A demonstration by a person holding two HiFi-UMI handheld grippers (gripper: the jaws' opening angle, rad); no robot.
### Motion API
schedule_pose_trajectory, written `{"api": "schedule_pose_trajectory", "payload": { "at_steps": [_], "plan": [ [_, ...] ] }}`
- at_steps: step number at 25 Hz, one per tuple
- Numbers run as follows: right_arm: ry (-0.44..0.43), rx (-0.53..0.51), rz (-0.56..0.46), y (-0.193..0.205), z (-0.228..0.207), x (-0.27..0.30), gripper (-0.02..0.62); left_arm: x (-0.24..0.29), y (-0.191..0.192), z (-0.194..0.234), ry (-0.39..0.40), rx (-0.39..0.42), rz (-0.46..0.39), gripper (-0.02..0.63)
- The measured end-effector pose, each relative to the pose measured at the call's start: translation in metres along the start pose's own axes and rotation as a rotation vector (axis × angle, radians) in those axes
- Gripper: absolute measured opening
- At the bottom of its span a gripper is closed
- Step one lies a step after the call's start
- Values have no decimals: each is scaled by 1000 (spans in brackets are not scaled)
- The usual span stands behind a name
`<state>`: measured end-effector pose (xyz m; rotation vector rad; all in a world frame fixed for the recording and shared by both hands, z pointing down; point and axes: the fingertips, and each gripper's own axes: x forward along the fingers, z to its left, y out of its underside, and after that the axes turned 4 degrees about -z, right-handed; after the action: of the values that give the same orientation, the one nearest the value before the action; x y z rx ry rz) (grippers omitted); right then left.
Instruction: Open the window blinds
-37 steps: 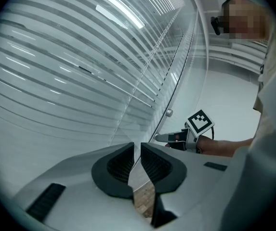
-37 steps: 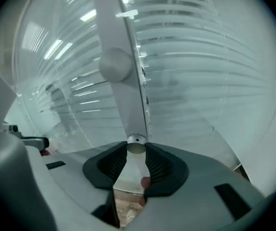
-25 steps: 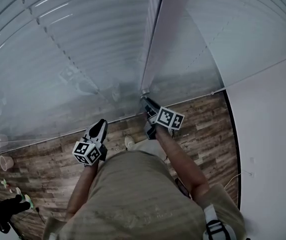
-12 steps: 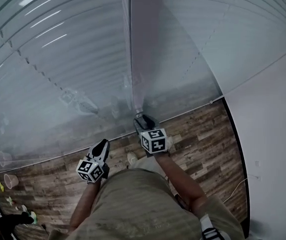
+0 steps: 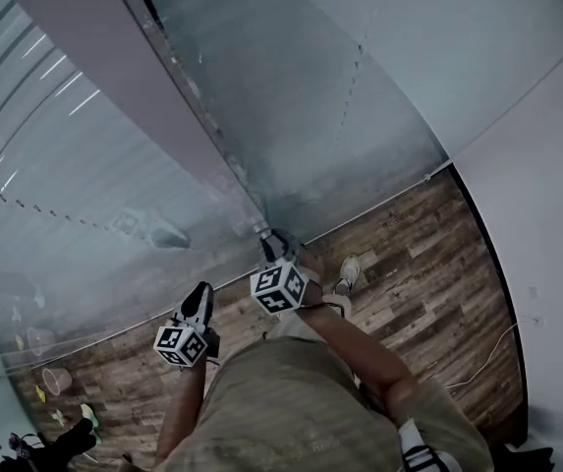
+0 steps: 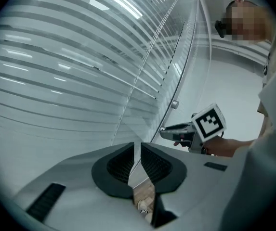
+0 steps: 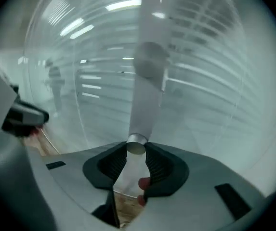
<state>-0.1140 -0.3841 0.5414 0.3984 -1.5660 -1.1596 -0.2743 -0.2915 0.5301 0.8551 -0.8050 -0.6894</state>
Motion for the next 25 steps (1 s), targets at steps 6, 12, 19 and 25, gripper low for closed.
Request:
{"api": "schedule_pose_trajectory", "payload": {
  "at_steps": [6,12,19,25],
  "plan": [
    [-173,275,-93,-1,7,-8,143,4,-7,-16,15,15,-3,37],
    [-338,796,-151,-7,-3,-8,174,5,-9,-14,7,6,14,37],
    [79,-239,-55,-20,10,-10,129,7,-7,-15,15,20,39,37],
    [-95,65,-121,-15,15,-16,163,3,-4,-23,29,34,42,37]
  ]
}}
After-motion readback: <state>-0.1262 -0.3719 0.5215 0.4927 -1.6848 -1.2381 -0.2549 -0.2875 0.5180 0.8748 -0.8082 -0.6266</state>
